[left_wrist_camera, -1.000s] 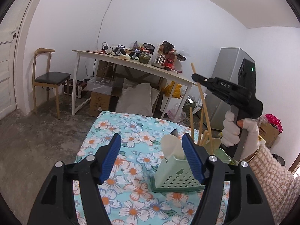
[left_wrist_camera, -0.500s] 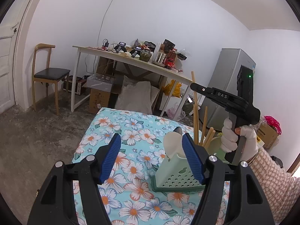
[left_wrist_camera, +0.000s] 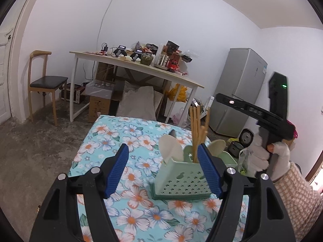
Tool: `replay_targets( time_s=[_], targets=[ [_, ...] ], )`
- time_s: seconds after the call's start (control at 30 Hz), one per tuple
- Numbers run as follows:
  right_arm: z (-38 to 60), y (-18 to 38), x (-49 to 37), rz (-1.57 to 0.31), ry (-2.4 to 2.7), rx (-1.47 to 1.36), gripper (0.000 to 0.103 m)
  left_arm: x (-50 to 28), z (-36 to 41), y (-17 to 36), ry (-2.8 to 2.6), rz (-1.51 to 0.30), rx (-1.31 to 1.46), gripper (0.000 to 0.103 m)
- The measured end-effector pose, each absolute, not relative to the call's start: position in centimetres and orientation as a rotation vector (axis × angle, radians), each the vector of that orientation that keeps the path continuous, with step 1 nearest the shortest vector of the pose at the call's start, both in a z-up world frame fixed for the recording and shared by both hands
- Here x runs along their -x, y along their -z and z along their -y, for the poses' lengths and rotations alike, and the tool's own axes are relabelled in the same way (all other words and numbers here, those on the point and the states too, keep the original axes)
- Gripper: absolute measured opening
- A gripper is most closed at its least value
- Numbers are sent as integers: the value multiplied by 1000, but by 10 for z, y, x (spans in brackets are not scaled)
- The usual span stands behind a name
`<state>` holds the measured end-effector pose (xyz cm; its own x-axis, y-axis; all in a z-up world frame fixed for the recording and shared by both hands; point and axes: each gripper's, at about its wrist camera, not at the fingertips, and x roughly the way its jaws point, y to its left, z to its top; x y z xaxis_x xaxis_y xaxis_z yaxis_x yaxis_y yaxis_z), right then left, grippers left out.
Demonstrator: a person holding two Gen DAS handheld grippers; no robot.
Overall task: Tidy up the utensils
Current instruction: 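Open the left gripper to drop its chopstick into the caddy while right lowers its chopstick in, then release the right gripper's chopstick into the caddy and pull both grippers back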
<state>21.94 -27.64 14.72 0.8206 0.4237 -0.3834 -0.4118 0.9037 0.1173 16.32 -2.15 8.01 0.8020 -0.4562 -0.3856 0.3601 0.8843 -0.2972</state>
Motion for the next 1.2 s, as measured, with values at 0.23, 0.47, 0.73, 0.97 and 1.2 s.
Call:
replay_targets(
  time_s=[0.23,0.47,0.73,0.97,1.2],
  targets=[
    [297,-136,-138,-417,-391,-168,59,-136,35,-80,447,-486,163,83],
    [293,-100,-80,-513,-191,-210,92,-104,51,-72,358,-521,64,97],
    [293,-72,-42,-593,-2,-180,95,-81,64,-62,305,-596,22,97],
    [292,-54,-17,-665,87,-171,95,-73,69,-47,237,-644,16,97],
    [297,-51,-13,-682,147,-147,95,-80,70,-35,136,-701,-1,97]
  ],
)
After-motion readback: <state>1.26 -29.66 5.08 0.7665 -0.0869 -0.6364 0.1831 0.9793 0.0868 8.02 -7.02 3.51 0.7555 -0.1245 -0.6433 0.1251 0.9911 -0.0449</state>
